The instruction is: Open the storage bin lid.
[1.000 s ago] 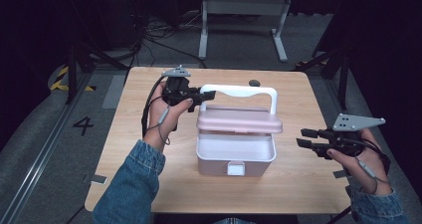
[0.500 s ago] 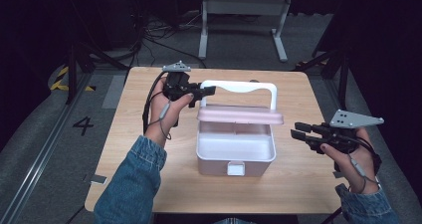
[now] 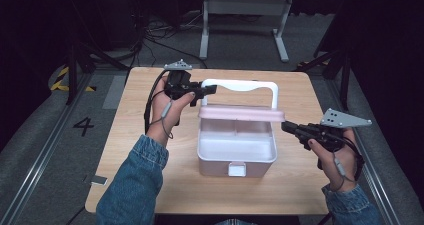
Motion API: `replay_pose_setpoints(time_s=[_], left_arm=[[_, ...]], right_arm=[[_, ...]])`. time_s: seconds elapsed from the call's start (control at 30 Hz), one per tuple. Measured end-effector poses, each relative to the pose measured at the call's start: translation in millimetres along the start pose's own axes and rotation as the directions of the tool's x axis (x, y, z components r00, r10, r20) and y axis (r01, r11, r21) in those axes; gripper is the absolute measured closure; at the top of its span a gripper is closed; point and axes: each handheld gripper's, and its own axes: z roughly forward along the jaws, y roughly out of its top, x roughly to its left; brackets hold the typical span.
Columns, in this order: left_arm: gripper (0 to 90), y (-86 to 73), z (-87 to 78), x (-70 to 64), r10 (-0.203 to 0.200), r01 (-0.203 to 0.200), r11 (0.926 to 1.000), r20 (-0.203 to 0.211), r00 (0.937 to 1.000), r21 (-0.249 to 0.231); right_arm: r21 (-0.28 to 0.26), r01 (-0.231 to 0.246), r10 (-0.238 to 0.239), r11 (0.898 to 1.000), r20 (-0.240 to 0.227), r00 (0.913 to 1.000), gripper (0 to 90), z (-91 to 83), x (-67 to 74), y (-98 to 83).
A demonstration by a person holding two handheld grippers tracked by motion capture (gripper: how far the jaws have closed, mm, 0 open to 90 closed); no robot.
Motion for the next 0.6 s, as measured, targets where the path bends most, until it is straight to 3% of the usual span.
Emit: replay_pose_setpoints(time_s=[0.33,0.47,0.6], left_arm=[[67.3,-2.8,0.6,0.1,0.012,-0.012,0.9999,0.008,0.9999,-0.008],[49.3,-5.5,3.6,0.0,0.05,-0.05,0.9986,0.004,0.9987,-0.018],[38.9,-6.9,0.5,2.9,0.042,-0.043,0.9981,-0.016,0.999,-0.044]], right_arm=[[-0.029,-0.007,0.007,1.0,-0.014,0.9999,90.0,8.1,2.1,-1.0],[-0.041,-0.014,0.013,0.999,-0.024,0.9996,90.0,11.2,2.6,-0.9],[-0.044,-0.015,0.013,0.999,-0.028,0.9995,90.0,12.4,3.0,-0.9]])
